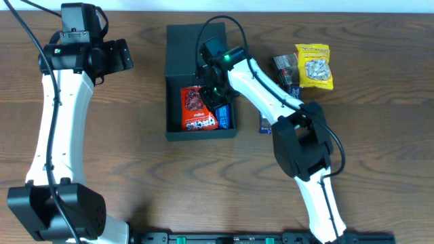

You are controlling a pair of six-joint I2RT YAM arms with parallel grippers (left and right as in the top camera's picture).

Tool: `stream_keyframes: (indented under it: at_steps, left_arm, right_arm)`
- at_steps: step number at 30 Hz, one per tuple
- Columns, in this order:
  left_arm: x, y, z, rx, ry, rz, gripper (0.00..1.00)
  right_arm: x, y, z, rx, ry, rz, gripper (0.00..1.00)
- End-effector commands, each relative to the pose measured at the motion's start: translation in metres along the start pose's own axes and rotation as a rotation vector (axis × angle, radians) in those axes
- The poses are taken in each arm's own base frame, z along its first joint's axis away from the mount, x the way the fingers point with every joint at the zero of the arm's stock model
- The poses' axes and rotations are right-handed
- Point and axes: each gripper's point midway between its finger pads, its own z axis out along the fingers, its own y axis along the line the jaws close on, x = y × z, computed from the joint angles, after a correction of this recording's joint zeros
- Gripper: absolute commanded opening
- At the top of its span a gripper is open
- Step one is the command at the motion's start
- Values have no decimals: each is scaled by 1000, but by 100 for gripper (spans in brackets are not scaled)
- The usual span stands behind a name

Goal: Pack container
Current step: 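Press the red bag down inside the box with the right gripper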

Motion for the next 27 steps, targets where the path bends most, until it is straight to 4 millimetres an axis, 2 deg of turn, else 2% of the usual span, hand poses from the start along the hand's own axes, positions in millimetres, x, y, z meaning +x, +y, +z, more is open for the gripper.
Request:
stream_keyframes:
  at_steps: [1, 8, 15, 19, 23, 27]
  left_arm:
    - [1, 3, 1, -4, 5, 6, 95]
    - [1, 3, 1, -4, 5, 6, 95]
    - [1, 3, 1, -4, 6, 7, 95]
    - [2, 3, 1, -5, 10, 7, 96]
    - [8, 3, 4, -5, 36, 6, 95]
    - [26, -11, 20, 75, 110, -7, 95]
  right_arm:
    - [-8, 9, -20, 2, -48, -22, 2]
    - [-6, 20, -9, -14, -33, -42, 1]
    - [-13, 42, -4, -121, -57, -62, 1]
    - [-13, 43, -3, -114, -59, -66, 1]
    - [-15, 33, -2, -51, -65, -30, 1]
    - [-17, 32, 2, -52, -67, -31, 1]
